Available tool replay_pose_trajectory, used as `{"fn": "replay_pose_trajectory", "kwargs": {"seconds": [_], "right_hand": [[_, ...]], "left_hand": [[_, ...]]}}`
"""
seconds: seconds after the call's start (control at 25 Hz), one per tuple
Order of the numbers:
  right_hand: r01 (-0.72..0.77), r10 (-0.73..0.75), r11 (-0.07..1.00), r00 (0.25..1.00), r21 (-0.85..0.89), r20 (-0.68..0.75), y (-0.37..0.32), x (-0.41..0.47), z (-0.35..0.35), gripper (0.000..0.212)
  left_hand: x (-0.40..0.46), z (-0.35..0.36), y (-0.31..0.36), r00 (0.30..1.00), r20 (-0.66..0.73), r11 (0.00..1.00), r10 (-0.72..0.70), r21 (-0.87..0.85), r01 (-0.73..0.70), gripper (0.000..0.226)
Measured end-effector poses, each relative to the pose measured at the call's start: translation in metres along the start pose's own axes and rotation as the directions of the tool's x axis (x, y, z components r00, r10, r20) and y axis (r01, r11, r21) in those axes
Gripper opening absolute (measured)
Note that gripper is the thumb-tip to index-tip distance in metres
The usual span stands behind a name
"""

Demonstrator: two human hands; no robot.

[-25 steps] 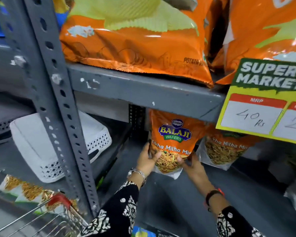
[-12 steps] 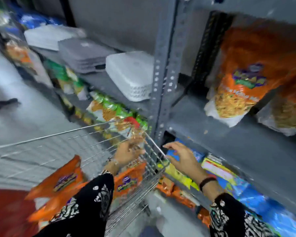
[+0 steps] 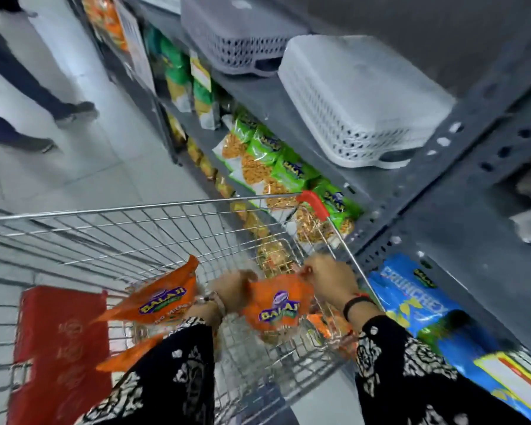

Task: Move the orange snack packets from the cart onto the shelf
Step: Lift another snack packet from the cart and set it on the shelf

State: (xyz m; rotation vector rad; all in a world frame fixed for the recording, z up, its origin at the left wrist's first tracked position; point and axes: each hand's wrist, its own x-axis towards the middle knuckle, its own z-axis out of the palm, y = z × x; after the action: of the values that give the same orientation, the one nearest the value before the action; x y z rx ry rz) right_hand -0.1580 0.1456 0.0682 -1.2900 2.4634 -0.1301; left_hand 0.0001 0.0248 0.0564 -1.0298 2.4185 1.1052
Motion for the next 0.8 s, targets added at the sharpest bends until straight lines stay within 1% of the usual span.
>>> {"fn": "replay_pose_trajectory", "kwargs": {"seconds": [0.04, 0.08, 0.12, 0.16, 0.2, 0.24, 0.28, 0.32, 0.36, 0.4, 0.44, 0.52, 0.56, 0.6, 0.64, 0.68, 0.8], "right_hand": [[-0.017, 0.021, 0.998, 0.997, 0.063, -0.076, 0.001, 0.02, 0.002, 0.016], [-0.036, 0.057, 0.989, 0.987, 0.142, -0.152, 0.002, 0.036, 0.007, 0.024], [-0.053, 0.108, 0.968, 0.971, 0.247, -0.214, 0.003, 0.048, 0.013, 0.043], [-0.076, 0.17, 0.912, 0.964, 0.404, -0.203, 0.005, 0.06, 0.021, 0.068], [-0.106, 0.21, 0.8, 0.971, 0.591, -0.11, 0.008, 0.067, 0.03, 0.09], [-0.159, 0.198, 0.661, 0.98, 0.734, 0.033, 0.012, 0.073, 0.042, 0.105], [-0.246, 0.142, 0.567, 0.969, 0.786, 0.201, 0.019, 0.079, 0.059, 0.111], [-0.312, 0.058, 0.571, 0.938, 0.759, 0.342, 0.024, 0.08, 0.074, 0.109], [-0.337, -0.016, 0.621, 0.898, 0.708, 0.441, 0.028, 0.081, 0.087, 0.102], [-0.34, -0.057, 0.647, 0.871, 0.682, 0.488, 0.03, 0.082, 0.101, 0.095], [-0.356, -0.06, 0.628, 0.864, 0.692, 0.5, 0.031, 0.084, 0.114, 0.094], [-0.392, -0.018, 0.572, 0.872, 0.721, 0.488, 0.033, 0.088, 0.127, 0.102], [-0.395, 0.004, 0.564, 0.879, 0.725, 0.476, 0.034, 0.091, 0.13, 0.105], [-0.398, 0.003, 0.556, 0.879, 0.73, 0.477, 0.036, 0.092, 0.133, 0.107], [-0.403, -0.011, 0.541, 0.874, 0.738, 0.485, 0.037, 0.093, 0.132, 0.107], [-0.414, -0.014, 0.532, 0.868, 0.739, 0.497, 0.037, 0.091, 0.131, 0.106], [-0.409, 0.018, 0.549, 0.878, 0.729, 0.479, 0.032, 0.078, 0.115, 0.103]], "left_hand": [[0.017, -0.009, -0.004, 0.999, -0.045, 0.997, -0.031, -0.076, 0.027, 0.037], [0.032, -0.015, -0.01, 0.992, -0.112, 0.991, -0.053, -0.13, 0.038, 0.042], [0.042, -0.021, -0.014, 0.982, -0.171, 0.983, -0.084, -0.173, 0.054, 0.044], [0.058, -0.023, -0.021, 0.966, -0.221, 0.965, -0.132, -0.251, 0.075, 0.039], [0.071, -0.023, -0.028, 0.944, -0.277, 0.927, -0.18, -0.369, 0.068, 0.031], [0.084, -0.02, -0.034, 0.926, -0.3, 0.865, -0.229, -0.5, 0.052, 0.027], [0.096, -0.016, -0.04, 0.907, -0.314, 0.774, -0.28, -0.633, 0.02, 0.029], [0.104, -0.011, -0.045, 0.901, -0.296, 0.669, -0.316, -0.743, -0.01, 0.035], [0.111, -0.001, -0.05, 0.91, -0.253, 0.554, -0.329, -0.832, -0.031, 0.044], [0.115, 0.014, -0.058, 0.927, -0.195, 0.478, -0.319, -0.878, -0.02, 0.056], [0.118, 0.032, -0.066, 0.95, -0.126, 0.464, -0.286, -0.886, 0.022, 0.063], [0.115, 0.062, -0.072, 0.982, 0.039, 0.537, -0.186, -0.833, 0.135, 0.076], [0.115, 0.074, -0.072, 0.983, 0.113, 0.581, -0.147, -0.794, 0.178, 0.085], [0.116, 0.084, -0.072, 0.98, 0.147, 0.62, -0.131, -0.76, 0.197, 0.095], [0.118, 0.088, -0.07, 0.978, 0.157, 0.648, -0.136, -0.733, 0.207, 0.102], [0.12, 0.089, -0.068, 0.975, 0.154, 0.666, -0.16, -0.712, 0.221, 0.104], [0.114, 0.08, -0.056, 0.964, 0.114, 0.707, -0.241, -0.659, 0.255, 0.09]]}}
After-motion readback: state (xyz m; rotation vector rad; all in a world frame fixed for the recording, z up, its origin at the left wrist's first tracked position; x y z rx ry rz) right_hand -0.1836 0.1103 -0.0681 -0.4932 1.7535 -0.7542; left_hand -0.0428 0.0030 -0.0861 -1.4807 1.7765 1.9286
